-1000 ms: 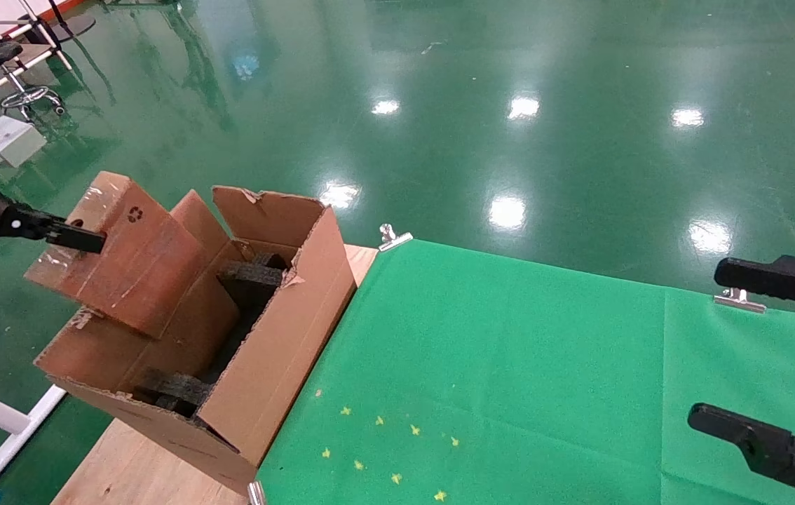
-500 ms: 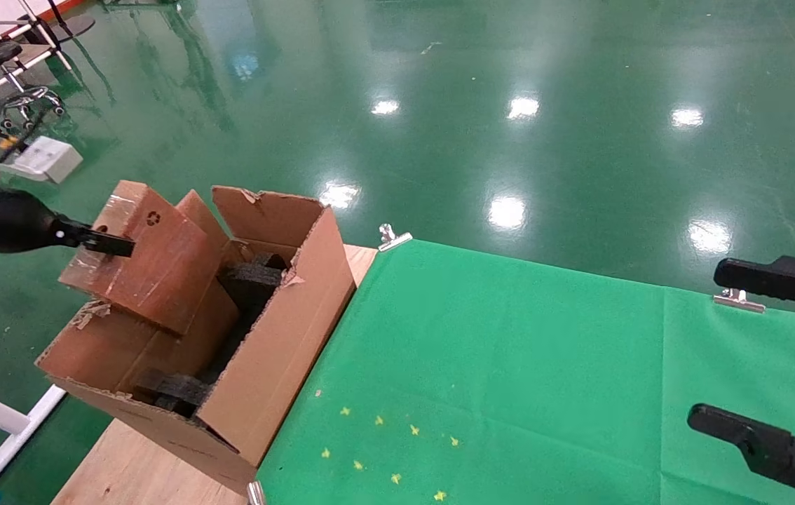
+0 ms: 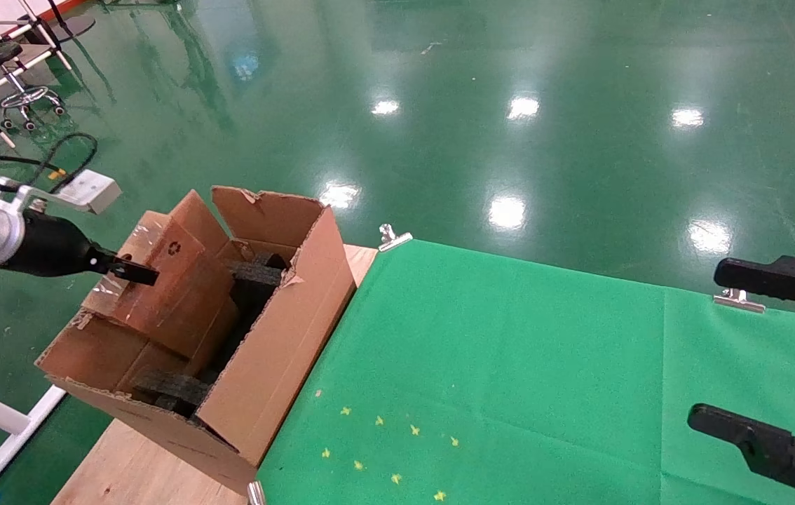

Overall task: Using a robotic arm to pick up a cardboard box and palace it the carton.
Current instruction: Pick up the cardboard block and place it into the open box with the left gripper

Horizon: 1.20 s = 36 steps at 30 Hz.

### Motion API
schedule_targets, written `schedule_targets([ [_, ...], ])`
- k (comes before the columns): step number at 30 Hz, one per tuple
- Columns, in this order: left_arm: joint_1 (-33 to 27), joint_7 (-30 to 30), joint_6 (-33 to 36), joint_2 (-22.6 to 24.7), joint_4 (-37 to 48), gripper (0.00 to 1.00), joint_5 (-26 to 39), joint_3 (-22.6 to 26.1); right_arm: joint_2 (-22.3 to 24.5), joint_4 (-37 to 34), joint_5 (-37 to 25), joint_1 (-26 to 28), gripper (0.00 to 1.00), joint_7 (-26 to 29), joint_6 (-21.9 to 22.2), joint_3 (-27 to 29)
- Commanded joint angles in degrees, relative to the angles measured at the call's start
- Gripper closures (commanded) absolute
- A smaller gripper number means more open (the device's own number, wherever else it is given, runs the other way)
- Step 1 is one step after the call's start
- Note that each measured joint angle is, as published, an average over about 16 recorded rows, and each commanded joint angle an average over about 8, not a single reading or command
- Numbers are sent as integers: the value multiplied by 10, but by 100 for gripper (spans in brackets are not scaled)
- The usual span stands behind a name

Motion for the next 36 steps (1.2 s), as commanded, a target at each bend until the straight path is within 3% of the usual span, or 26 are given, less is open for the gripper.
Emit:
schedule_targets([
  [1,7,-3,-4,4,1,100,1,1,0,0,0,0,0,0,0,0],
  [36,146,-60,-107,35,3,100,-27,-20,0,0,0,0,0,0,0,0],
])
